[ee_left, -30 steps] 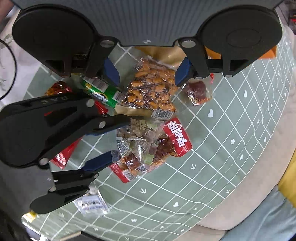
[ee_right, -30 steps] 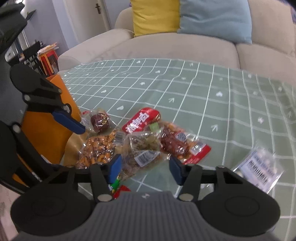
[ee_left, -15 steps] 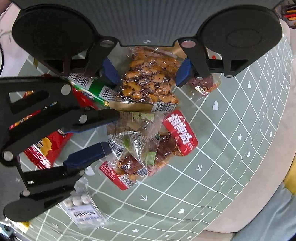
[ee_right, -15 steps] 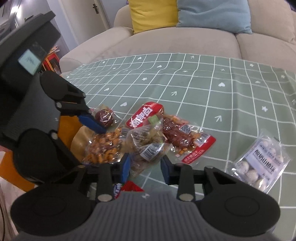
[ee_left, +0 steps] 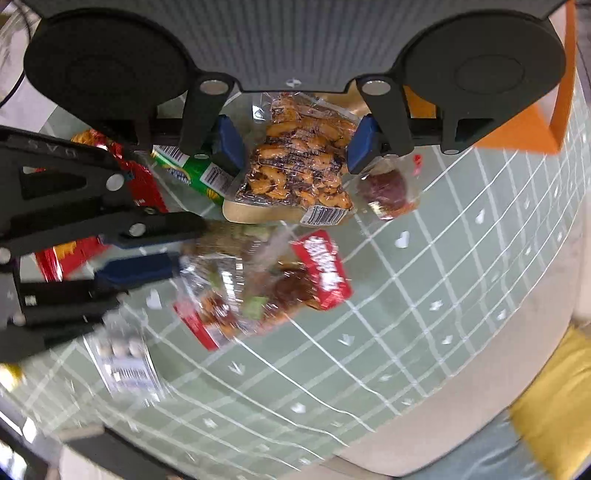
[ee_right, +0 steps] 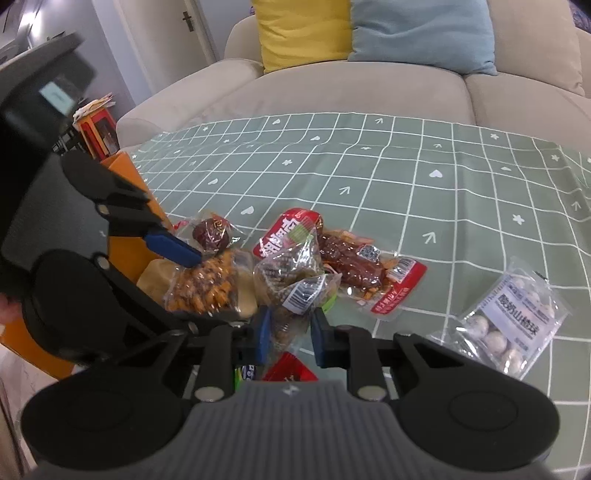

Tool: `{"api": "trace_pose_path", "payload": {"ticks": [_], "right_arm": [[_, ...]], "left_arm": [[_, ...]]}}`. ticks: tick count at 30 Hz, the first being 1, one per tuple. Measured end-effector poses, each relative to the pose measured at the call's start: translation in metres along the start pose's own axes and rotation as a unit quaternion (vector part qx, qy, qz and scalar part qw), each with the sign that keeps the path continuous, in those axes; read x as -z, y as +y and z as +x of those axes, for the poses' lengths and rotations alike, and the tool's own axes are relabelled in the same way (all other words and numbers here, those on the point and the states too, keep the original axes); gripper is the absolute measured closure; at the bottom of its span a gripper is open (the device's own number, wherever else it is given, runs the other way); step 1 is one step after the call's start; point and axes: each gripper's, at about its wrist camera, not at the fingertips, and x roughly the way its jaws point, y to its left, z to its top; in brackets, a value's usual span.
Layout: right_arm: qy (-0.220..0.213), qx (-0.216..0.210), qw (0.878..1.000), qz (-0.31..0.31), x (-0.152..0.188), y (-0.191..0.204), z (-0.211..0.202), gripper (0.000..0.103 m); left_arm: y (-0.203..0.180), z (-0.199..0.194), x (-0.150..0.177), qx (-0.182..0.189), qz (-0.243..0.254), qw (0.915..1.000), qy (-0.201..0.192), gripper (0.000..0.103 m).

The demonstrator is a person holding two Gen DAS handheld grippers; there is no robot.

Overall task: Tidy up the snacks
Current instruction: 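Grasp a clear nut packet with the right gripper and lift it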

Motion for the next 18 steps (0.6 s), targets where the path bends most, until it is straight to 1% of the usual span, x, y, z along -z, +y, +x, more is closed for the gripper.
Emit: {"api": "trace_pose_path", "payload": {"ticks": [2,4,7,8,12,14,18], "right_arm": [[-0.005,0.005,1.0,0.005,0.001,-0.001,-0.006,0.084],[-0.01,0.007,1.0,0.01,0.003,0.0,-0.012,0.084],[-0.024,0.013,1.0,0.014,0.005,0.002,-0.025,0.085],[-0.03,0.015,0.999,0.015,0.005,0.004,-0.03,0.085],[-0.056,0.017,0.998,0.009,0.007,0.012,-0.052,0.085],[-0.068,0.018,0.997,0.006,0.007,0.017,-0.061,0.086],[-0.081,0.018,0.996,0.027,0.016,0.027,-0.078,0.086]], "left_arm": [[0.005,-0.016,0.004,0.004,-0.025,0.9993,-0.026,0.034],[0.009,-0.03,0.01,0.013,-0.053,0.9975,-0.045,0.034],[0.015,-0.049,0.019,0.025,-0.095,0.9924,-0.074,0.034],[0.011,-0.056,0.024,0.027,-0.106,0.9905,-0.084,0.034],[0.005,-0.084,0.037,0.033,-0.142,0.9809,-0.128,0.035],[0.003,-0.099,0.045,0.033,-0.163,0.9748,-0.149,0.035],[0.001,-0.129,0.064,0.034,-0.196,0.9627,-0.184,0.035]]}}
